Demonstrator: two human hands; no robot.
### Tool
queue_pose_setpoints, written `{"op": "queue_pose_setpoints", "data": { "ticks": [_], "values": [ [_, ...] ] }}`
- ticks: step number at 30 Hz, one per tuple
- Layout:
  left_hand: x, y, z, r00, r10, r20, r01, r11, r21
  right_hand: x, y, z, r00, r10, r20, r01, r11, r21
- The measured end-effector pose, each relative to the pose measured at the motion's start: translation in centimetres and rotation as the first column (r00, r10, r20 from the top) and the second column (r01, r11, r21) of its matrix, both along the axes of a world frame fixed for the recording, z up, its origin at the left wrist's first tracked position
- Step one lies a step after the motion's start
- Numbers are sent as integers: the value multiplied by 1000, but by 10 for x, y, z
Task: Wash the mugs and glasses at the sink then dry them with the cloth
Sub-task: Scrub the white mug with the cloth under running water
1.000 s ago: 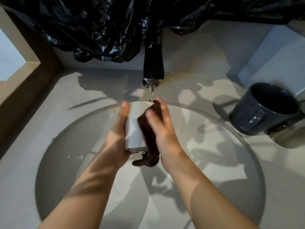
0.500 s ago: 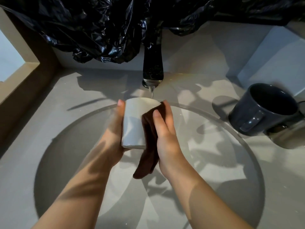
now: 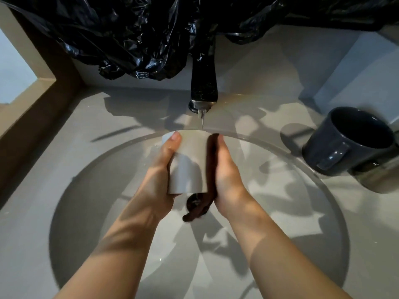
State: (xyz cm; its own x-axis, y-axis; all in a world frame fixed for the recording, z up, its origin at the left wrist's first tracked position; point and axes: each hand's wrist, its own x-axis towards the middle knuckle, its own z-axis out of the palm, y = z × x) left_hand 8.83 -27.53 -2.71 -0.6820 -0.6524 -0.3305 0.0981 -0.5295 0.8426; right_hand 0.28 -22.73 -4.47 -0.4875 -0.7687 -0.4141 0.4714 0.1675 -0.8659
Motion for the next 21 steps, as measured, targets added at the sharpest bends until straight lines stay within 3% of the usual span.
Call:
{"op": "queue_pose_setpoints", "data": {
  "ticks": [1,3,5,7,9,10,11,13,15,18,20,21],
  "values": [
    [0,1,3,1000,23,-9,-23,1000,14,7,3,-4,991,18,-130,-21,999,-25],
    [2,-8,3,998,56,-1,-56,996,73,20,8,-8,890,59,-452,-114,989,-95],
    [7,-16,-2,998,55,4,-55,994,90,22,8,-5,812,33,-582,-149,977,-153],
    [7,-15,-7,1000,-19,0,19,998,57,10,4,-1,862,-45,-504,-72,975,-210],
    [5,-12,-10,997,-77,12,76,996,48,-5,0,8,981,-112,-155,84,980,-178],
    [3,-10,-10,996,-89,14,89,996,15,-10,-1,8,994,-108,29,111,988,-111],
    [1,-9,-9,997,-83,1,83,997,5,-11,-2,6,990,-86,111,94,994,-63],
    [-1,-14,-10,1000,3,-22,-2,999,39,-1,5,3,998,-43,46,46,996,-70],
    [2,-21,-9,996,72,-46,-69,996,64,14,10,0,985,-13,-174,-9,992,-123],
    [8,-27,-12,1000,17,22,-18,999,28,23,11,0,855,67,-515,-158,978,-135],
    [9,-24,-10,1000,-20,-5,20,999,26,15,7,4,856,-14,-517,-107,973,-202],
    [7,-22,-9,1000,-19,-22,19,999,32,9,4,5,907,-56,-417,-59,965,-257]
  ]
}}
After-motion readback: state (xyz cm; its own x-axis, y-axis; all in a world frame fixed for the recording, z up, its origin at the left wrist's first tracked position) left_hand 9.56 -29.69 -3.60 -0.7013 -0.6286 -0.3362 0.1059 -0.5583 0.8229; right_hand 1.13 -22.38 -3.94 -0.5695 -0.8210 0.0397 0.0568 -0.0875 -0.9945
